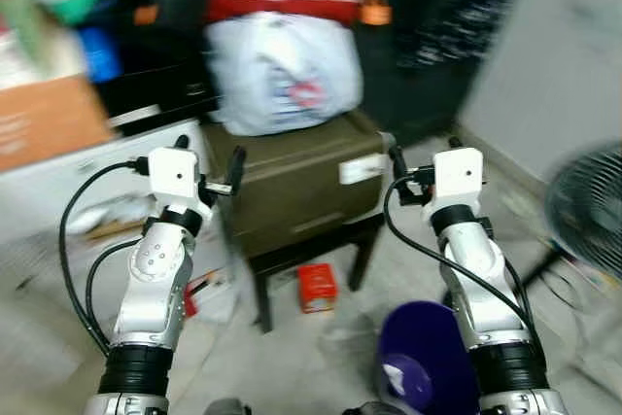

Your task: Clean up the room

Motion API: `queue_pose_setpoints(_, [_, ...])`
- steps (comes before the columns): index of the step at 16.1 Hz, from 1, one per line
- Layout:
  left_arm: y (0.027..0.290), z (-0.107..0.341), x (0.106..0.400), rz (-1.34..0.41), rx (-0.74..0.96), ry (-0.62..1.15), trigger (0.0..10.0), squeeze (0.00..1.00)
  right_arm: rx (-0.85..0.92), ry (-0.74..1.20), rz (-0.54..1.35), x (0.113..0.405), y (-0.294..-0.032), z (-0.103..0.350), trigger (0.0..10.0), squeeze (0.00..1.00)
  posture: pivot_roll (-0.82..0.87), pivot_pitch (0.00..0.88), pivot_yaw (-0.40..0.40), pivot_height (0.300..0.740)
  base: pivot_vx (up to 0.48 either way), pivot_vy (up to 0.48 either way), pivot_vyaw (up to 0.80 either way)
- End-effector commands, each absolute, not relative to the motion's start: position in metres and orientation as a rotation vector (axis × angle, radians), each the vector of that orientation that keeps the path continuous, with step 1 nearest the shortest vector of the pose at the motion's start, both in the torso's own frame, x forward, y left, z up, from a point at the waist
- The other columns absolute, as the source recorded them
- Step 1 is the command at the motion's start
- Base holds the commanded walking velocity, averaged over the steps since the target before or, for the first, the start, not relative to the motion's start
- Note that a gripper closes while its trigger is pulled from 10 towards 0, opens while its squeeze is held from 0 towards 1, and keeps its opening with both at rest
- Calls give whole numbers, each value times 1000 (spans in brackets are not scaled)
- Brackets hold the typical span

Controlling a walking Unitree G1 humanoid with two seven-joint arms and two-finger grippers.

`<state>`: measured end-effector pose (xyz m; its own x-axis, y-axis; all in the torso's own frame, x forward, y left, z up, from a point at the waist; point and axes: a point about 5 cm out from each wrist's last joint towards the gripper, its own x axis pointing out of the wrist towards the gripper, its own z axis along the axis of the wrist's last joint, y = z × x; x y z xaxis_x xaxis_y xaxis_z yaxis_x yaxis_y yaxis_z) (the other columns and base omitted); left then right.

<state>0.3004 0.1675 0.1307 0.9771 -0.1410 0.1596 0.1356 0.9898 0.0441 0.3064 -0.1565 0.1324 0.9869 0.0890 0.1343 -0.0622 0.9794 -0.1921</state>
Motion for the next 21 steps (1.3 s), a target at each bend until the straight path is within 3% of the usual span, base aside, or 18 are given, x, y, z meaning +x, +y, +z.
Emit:
queue_pose_setpoints(1, [174, 131, 297, -107, 57, -166, 10000, 0, -188, -159, 79, 305, -157, 135, 10000, 0, -35, 0, -23, 740, 0, 0, 800])
queue_pose_setpoints(12, [181, 122, 260, -85, 71, -107, 10000, 0, -215, -117, 77, 273, -165, 123, 10000, 0, -14, 0, -29, 740, 0, 0, 800])
queue_pose_setpoints(21, [180, 125, 258, -73, 85, -76, 10000, 0, -193, -101, 56, 265, -161, 122, 10000, 0, -22, 0, 13, 740, 0, 0, 650])
